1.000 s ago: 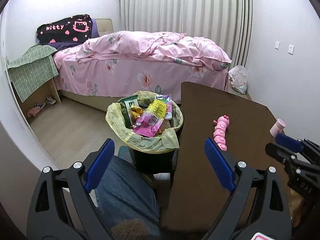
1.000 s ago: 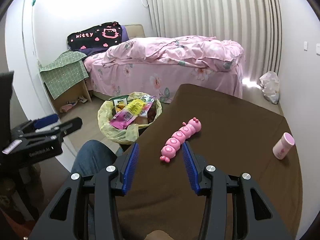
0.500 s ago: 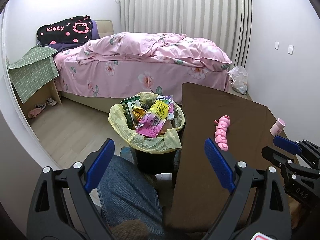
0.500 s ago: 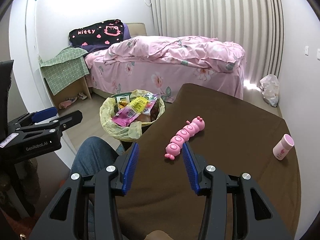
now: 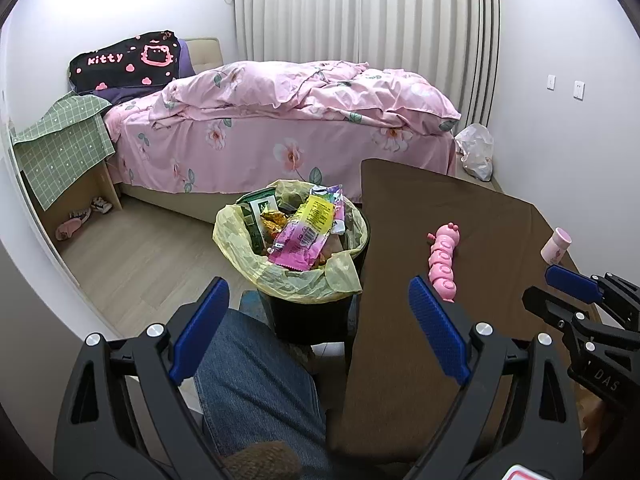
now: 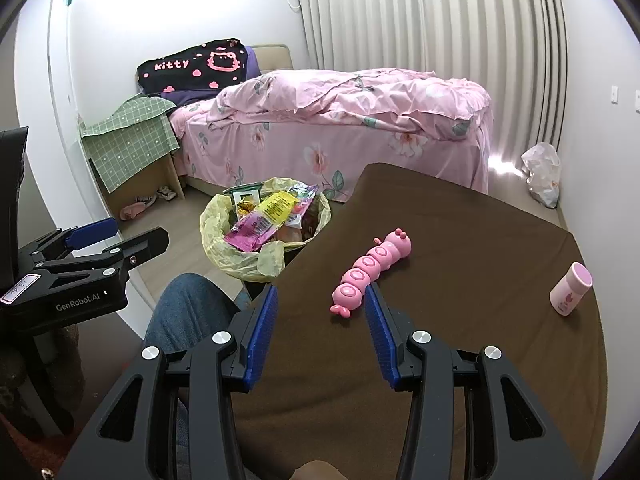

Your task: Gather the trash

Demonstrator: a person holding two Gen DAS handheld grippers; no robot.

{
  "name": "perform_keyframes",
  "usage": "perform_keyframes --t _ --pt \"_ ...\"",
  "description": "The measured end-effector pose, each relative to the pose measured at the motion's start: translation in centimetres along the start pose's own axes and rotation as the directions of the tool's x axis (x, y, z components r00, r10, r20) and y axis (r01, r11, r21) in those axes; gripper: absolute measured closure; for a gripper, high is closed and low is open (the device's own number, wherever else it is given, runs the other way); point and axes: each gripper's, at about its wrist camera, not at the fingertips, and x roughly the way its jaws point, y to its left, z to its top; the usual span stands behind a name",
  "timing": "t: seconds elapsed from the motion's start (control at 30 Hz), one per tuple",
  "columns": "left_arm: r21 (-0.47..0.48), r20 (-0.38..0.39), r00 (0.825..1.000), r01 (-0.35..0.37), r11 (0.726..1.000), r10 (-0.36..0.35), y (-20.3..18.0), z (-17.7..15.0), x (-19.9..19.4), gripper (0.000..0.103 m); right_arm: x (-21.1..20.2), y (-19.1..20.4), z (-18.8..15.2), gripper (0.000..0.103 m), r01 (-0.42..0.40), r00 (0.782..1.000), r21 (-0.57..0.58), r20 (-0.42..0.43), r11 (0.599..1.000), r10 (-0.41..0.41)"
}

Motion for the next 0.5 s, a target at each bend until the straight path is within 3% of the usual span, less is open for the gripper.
perform_keyframes --t 0.5 --pt "0.007 -0.001 1.000 0.012 1.000 -0.012 0.26 -0.01 -0.07 0.016 -0.16 0.25 -0.22 0.060 0.019 1.000 0.005 0.013 1.000 -0.019"
